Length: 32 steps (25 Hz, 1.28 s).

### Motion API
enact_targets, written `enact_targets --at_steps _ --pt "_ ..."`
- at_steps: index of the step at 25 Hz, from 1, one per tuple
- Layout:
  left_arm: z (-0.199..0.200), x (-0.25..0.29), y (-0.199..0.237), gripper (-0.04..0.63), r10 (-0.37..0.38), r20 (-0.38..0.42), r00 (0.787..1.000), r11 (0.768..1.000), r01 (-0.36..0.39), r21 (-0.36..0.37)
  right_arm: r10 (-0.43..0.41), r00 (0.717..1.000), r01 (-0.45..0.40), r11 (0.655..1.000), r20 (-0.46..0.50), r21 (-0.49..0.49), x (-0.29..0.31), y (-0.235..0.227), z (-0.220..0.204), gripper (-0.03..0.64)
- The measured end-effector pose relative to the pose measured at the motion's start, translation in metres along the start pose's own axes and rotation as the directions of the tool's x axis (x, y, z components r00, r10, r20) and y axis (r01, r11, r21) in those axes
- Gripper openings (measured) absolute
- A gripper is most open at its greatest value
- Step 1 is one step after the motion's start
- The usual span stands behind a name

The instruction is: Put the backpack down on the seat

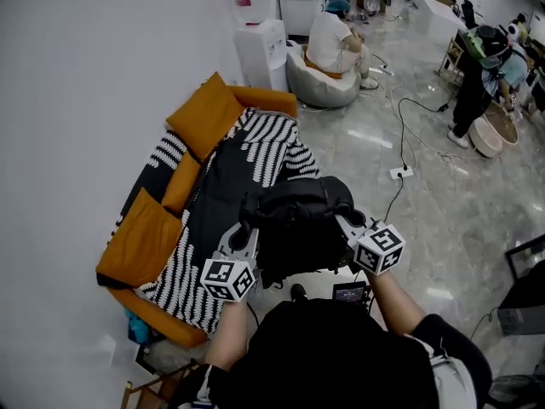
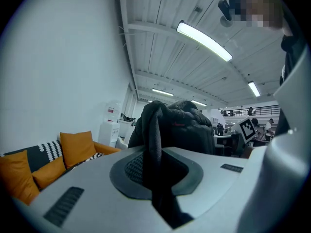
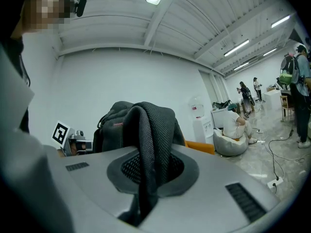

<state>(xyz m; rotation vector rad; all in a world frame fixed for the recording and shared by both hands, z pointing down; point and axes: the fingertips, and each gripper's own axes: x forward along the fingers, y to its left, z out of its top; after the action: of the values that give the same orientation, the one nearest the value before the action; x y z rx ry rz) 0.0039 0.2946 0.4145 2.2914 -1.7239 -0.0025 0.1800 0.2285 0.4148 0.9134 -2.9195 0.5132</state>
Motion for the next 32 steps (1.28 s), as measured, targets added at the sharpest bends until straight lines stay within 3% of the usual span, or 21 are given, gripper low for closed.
enact_targets --at_steps 21,32 --pt "0.026 0.072 0.086 0.041 -0.008 -0.005 1.0 1.0 0.008 0.002 0.001 1.0 -0.001 1.0 -0.004 0.016 0.106 -0.041 0.019 0.048" --pt "0.031 0.134 0.117 0.041 0.0 -0.007 1.0 1.0 0.0 -0.014 0.016 1.0 -0.016 0.999 -0.009 0.029 0.157 -0.092 0.031 0.049"
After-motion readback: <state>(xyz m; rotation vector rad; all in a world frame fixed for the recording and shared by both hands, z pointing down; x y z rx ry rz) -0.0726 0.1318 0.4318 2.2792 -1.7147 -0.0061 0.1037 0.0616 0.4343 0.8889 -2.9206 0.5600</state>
